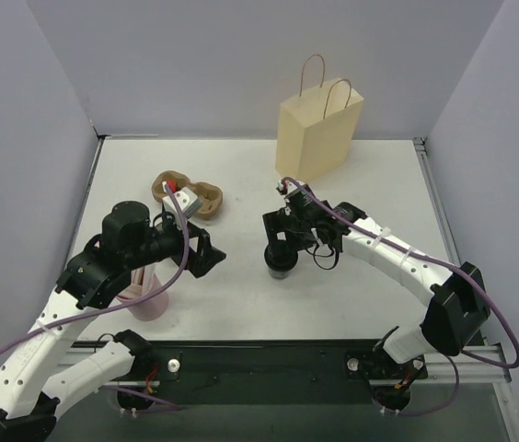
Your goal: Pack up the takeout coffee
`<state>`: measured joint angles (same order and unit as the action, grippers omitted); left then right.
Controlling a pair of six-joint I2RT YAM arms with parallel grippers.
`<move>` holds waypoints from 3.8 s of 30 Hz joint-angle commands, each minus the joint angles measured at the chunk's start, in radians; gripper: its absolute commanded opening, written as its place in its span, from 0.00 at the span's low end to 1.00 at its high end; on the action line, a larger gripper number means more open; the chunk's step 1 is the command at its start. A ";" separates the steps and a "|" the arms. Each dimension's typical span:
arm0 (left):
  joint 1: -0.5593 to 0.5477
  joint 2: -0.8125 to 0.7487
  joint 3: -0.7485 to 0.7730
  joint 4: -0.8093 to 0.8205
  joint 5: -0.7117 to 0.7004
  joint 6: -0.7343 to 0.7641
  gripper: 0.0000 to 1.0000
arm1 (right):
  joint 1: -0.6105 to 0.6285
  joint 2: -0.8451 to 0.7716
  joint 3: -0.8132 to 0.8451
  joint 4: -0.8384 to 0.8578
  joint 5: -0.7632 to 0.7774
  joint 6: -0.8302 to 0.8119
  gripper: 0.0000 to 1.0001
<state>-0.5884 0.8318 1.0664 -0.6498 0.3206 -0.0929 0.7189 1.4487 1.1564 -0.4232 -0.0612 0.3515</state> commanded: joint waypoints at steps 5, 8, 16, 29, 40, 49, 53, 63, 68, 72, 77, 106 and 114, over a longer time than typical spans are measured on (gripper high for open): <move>-0.002 -0.005 0.012 0.090 0.009 -0.016 0.97 | 0.048 0.064 0.066 -0.052 0.058 -0.025 0.93; -0.002 -0.003 0.007 0.090 0.003 -0.016 0.97 | 0.062 0.076 0.063 -0.057 0.115 -0.017 0.92; -0.002 0.001 -0.002 0.090 0.006 -0.018 0.97 | 0.096 0.121 0.054 -0.063 0.130 -0.011 0.81; -0.002 0.032 0.018 0.102 -0.006 -0.031 0.97 | 0.094 0.131 -0.004 -0.060 0.158 0.032 0.59; 0.025 0.200 0.086 0.197 -0.046 -0.096 0.97 | -0.157 0.070 0.035 -0.049 0.138 -0.025 0.57; 0.022 0.208 -0.051 0.311 -0.017 -0.047 0.97 | -0.464 0.128 0.173 -0.029 0.072 -0.063 0.57; 0.018 0.205 -0.095 0.329 -0.008 -0.031 0.97 | -0.554 0.159 0.242 -0.029 0.075 -0.063 0.57; 0.004 0.191 -0.114 0.323 -0.006 -0.010 0.97 | -0.789 0.112 0.212 -0.141 0.149 -0.011 0.57; 0.002 0.197 -0.115 0.317 -0.031 -0.004 0.97 | -0.875 0.042 0.092 -0.149 0.141 -0.020 0.57; 0.002 0.193 -0.115 0.314 -0.035 -0.001 0.97 | -0.920 0.001 0.014 -0.150 0.124 -0.029 0.57; 0.001 0.178 -0.125 0.317 -0.049 -0.001 0.97 | -0.958 -0.030 -0.044 -0.141 0.100 -0.019 0.58; 0.002 0.127 -0.134 0.326 -0.163 -0.001 0.97 | -0.782 -0.090 0.187 -0.163 0.089 -0.020 0.88; 0.002 0.090 -0.154 0.343 -0.186 0.001 0.97 | -0.383 0.065 0.481 0.049 0.017 -0.290 0.85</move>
<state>-0.5819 0.9501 0.9195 -0.3721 0.1528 -0.1074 0.2184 1.4334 1.4727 -0.4652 -0.0235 0.2180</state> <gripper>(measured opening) 0.972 0.855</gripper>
